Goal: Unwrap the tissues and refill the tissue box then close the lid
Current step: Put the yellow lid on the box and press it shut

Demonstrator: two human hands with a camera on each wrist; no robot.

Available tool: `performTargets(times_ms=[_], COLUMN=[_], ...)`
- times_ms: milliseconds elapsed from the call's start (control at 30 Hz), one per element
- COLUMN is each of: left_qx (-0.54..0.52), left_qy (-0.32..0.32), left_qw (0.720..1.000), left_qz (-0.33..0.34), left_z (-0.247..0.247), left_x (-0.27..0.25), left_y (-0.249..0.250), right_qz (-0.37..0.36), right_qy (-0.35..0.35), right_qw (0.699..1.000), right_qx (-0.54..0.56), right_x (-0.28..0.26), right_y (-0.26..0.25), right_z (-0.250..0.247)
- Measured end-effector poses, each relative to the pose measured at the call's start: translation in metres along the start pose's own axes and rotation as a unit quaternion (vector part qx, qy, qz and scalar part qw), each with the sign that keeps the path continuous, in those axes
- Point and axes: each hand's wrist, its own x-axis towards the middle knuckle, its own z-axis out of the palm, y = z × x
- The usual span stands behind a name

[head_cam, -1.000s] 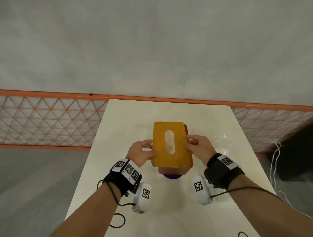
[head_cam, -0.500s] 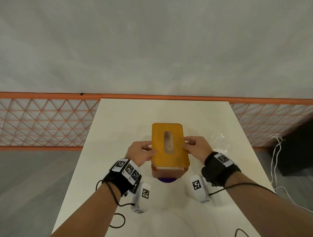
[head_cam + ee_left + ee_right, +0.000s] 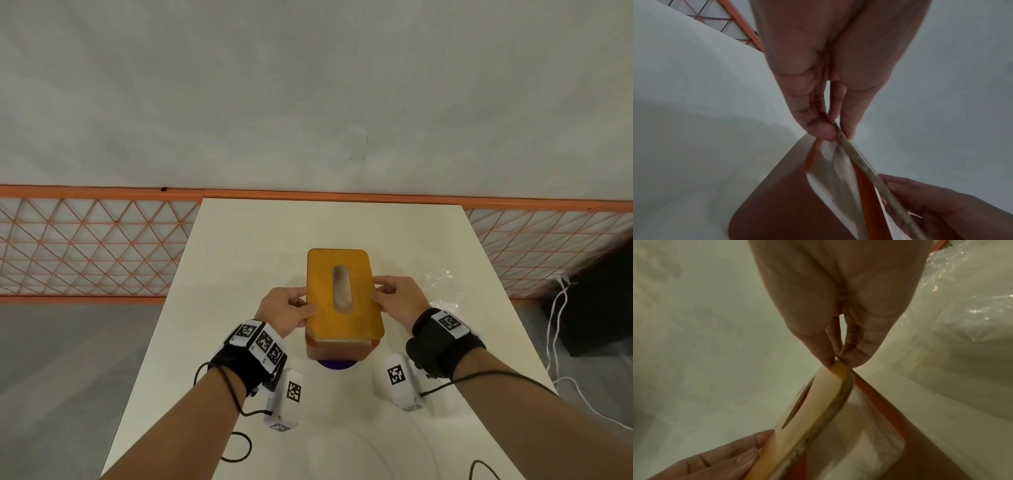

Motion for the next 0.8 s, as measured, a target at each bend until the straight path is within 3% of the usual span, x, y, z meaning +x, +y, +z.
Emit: performTargets(times_ms=[800], left_qx=[0.046], left_qy=[0.011], left_qw=[0.999], left_qz=[-0.009], left_z=[0.001], left_x=[0.006], left_y=[-0.012], right_qz=[0.005], right_qy=[0.005], right_qw=[1.0], right_qx=[-0.004], right_x=[-0.001], right_y=[0.007], right_z=[0.005])
